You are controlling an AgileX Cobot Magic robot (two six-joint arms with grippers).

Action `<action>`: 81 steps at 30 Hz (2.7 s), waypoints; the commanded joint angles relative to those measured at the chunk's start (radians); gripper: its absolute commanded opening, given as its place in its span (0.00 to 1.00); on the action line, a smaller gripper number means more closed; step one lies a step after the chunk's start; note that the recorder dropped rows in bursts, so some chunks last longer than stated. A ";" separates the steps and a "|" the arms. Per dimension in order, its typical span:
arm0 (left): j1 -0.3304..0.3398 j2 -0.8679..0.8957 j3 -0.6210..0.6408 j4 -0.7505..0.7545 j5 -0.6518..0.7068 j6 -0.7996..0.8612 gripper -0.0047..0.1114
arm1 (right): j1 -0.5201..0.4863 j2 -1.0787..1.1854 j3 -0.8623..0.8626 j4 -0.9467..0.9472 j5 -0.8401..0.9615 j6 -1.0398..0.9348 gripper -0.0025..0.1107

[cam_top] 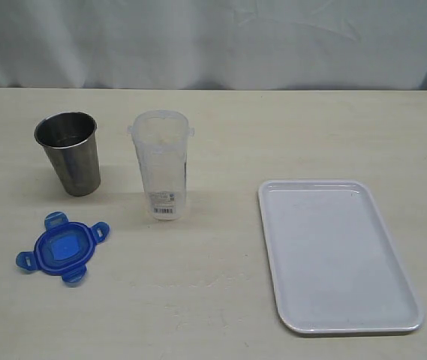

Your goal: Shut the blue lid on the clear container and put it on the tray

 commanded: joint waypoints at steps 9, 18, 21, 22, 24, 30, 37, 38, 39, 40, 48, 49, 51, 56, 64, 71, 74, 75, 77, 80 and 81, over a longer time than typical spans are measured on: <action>0.002 0.458 -0.146 0.503 -0.280 -0.268 0.84 | -0.003 -0.004 0.002 -0.014 -0.283 0.002 0.06; 0.002 1.032 -0.171 0.616 -0.544 -0.209 0.85 | -0.003 -0.004 0.002 -0.009 -0.283 0.002 0.06; 0.002 1.189 -0.171 0.605 -0.573 -0.145 0.85 | -0.003 -0.004 0.002 -0.003 -0.272 0.010 0.06; 0.002 1.242 -0.171 0.604 -0.588 -0.118 0.85 | -0.003 -0.004 0.002 -0.003 -0.272 0.010 0.06; 0.002 1.346 -0.173 0.598 -0.609 -0.065 0.85 | -0.003 -0.004 0.002 -0.003 -0.272 0.038 0.06; 0.002 1.612 -0.259 0.592 -0.664 -0.054 0.85 | -0.003 -0.004 0.002 -0.003 -0.272 0.038 0.06; 0.002 1.804 -0.353 0.618 -0.675 -0.050 0.85 | -0.003 -0.004 0.002 -0.003 -0.272 0.038 0.06; 0.002 1.828 -0.367 0.618 -0.675 -0.050 0.85 | -0.003 -0.004 0.002 -0.003 -0.272 0.038 0.06; 0.002 1.851 -0.379 0.618 -0.676 -0.050 0.85 | -0.003 -0.004 0.002 -0.003 -0.272 0.038 0.06; 0.002 1.868 -0.388 0.618 -0.679 -0.050 0.85 | -0.003 -0.004 0.002 -0.003 -0.272 0.038 0.06; 0.002 1.971 -0.448 0.618 -0.726 -0.050 0.85 | -0.003 -0.004 0.002 -0.003 -0.272 0.038 0.06; 0.002 1.978 -0.454 0.618 -0.728 -0.050 0.85 | -0.003 -0.004 0.002 -0.003 -0.272 0.038 0.06; 0.002 1.993 -0.467 0.618 -0.726 -0.050 0.85 | -0.003 -0.004 0.002 -0.003 -0.272 0.038 0.06; 0.002 2.027 -0.509 0.618 -0.729 -0.050 0.85 | -0.003 -0.004 0.002 -0.003 -0.272 0.038 0.06; 0.002 2.066 -0.556 0.607 -0.724 -0.050 0.85 | -0.003 -0.004 0.002 -0.003 -0.272 0.038 0.06; 0.002 2.066 -0.619 0.617 -0.667 -0.050 0.85 | -0.003 -0.004 0.002 -0.003 -0.272 0.038 0.06; 0.002 2.067 -0.648 0.610 -0.626 -0.050 0.85 | -0.003 -0.004 0.002 -0.003 -0.272 0.038 0.06; 0.002 2.078 -0.658 0.610 -0.626 -0.050 0.85 | -0.003 -0.004 0.002 -0.003 -0.272 0.038 0.06; 0.002 2.120 -0.675 0.612 -0.642 -0.050 0.85 | -0.003 -0.004 0.002 -0.003 -0.272 0.038 0.06; 0.002 2.157 -0.695 0.618 -0.655 -0.053 0.85 | -0.003 -0.004 0.002 -0.003 -0.272 0.038 0.06; 0.002 2.163 -0.697 0.618 -0.665 -0.053 0.85 | -0.003 -0.004 0.002 -0.003 -0.272 0.038 0.06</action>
